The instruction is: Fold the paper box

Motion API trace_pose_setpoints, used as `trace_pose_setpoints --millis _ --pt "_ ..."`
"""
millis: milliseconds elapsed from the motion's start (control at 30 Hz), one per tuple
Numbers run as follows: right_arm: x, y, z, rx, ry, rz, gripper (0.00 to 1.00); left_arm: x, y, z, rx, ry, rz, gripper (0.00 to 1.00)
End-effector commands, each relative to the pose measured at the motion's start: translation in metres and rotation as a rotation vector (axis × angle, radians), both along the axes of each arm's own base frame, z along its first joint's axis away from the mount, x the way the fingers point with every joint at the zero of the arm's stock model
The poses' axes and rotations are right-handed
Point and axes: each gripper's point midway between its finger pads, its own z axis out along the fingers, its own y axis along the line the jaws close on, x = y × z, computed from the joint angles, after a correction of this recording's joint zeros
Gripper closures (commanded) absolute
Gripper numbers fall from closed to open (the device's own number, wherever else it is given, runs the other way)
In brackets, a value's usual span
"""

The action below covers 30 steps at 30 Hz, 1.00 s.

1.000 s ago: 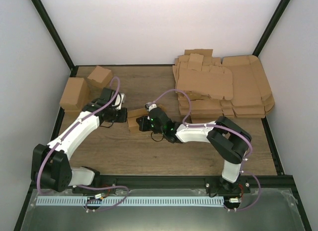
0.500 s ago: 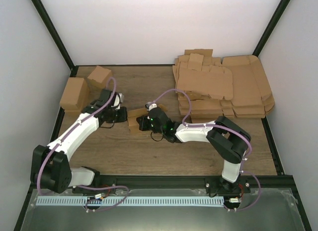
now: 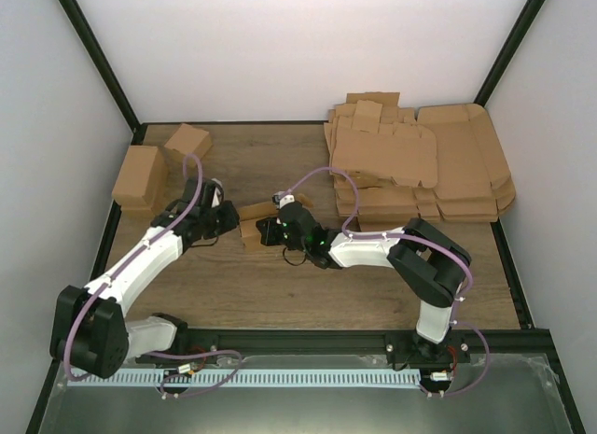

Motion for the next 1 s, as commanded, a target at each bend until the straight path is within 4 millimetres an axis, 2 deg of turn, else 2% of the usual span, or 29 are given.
trace_pose_setpoints --millis 0,200,400,700,967 --pt "0.000 -0.005 -0.019 -0.063 0.034 -0.033 0.99 -0.021 0.010 -0.023 0.009 0.111 0.083 0.96" --pt "0.001 -0.006 -0.019 -0.065 0.032 -0.040 0.99 -0.026 0.010 -0.023 0.015 0.094 0.084 0.96" --pt "0.001 -0.007 -0.022 -0.072 0.038 -0.045 0.99 -0.036 0.005 -0.032 -0.023 0.107 0.092 0.96" --pt "0.001 -0.007 -0.023 -0.071 0.041 -0.045 0.99 -0.036 0.003 -0.025 -0.047 0.051 0.187 0.96" --pt "0.001 -0.008 -0.024 -0.074 0.044 -0.048 0.99 -0.046 0.005 -0.041 -0.073 0.047 0.218 0.96"
